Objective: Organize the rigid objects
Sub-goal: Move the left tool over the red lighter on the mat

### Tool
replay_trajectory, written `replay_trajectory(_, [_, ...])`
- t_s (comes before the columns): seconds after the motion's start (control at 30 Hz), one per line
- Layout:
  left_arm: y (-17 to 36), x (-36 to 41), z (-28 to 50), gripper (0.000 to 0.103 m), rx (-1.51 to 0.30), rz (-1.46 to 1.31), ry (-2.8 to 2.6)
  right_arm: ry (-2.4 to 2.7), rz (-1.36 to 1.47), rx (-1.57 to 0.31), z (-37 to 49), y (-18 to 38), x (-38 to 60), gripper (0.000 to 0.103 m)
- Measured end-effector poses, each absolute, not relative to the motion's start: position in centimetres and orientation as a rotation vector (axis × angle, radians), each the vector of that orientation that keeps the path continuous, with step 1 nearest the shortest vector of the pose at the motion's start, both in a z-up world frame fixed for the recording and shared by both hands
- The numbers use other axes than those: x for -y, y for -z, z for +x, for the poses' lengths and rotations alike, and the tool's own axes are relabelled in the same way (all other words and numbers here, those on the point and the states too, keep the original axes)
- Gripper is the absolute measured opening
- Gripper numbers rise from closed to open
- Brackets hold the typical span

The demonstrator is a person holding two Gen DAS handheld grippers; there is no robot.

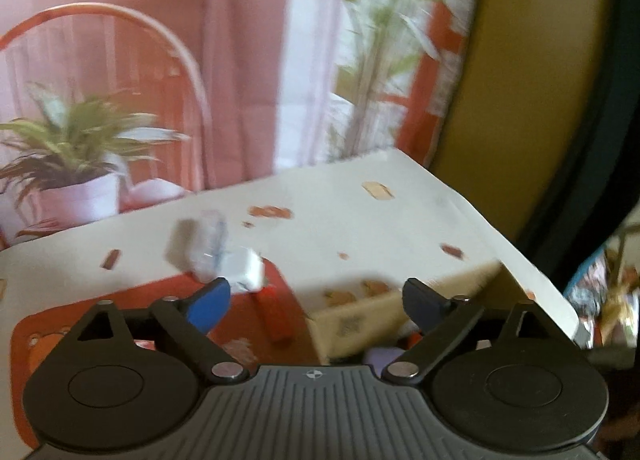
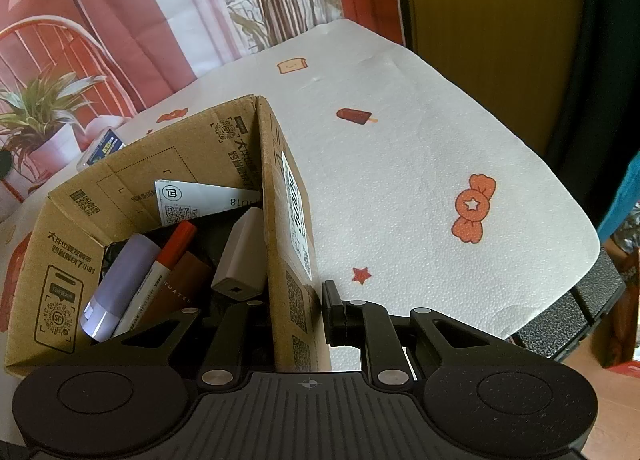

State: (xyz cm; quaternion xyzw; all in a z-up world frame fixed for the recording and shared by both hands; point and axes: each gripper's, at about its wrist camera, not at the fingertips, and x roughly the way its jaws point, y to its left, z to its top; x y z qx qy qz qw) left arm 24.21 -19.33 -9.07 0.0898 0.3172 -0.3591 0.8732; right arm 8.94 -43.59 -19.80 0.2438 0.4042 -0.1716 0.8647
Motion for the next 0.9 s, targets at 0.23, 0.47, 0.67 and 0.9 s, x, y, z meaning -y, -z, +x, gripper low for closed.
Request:
replay_trajectory(0.23, [8.1,16.9,28.7,0.103,-0.692,0.097,0.640,0.359,0.511,-0.848,9.0,19.8,43.6,0.015])
replay_trajectory(0.47, [10.3,17.9,32.2,0.097,-0.740,0.104,0.578,0.357,0.516,-0.853,9.0,19.9,43.7,0.015])
replay_trajectory(0.67, [15.2,20.7,34.1,0.068,-0.860,0.118,0.581,0.351,0.524,-0.860,9.1,19.9,44.0,0.016])
replay_trajectory(0.9, [19.2,23.0,35.2,0.048,-0.942,0.106,0.589,0.347,0.533,-0.867,9.0,19.9,44.1,0.016])
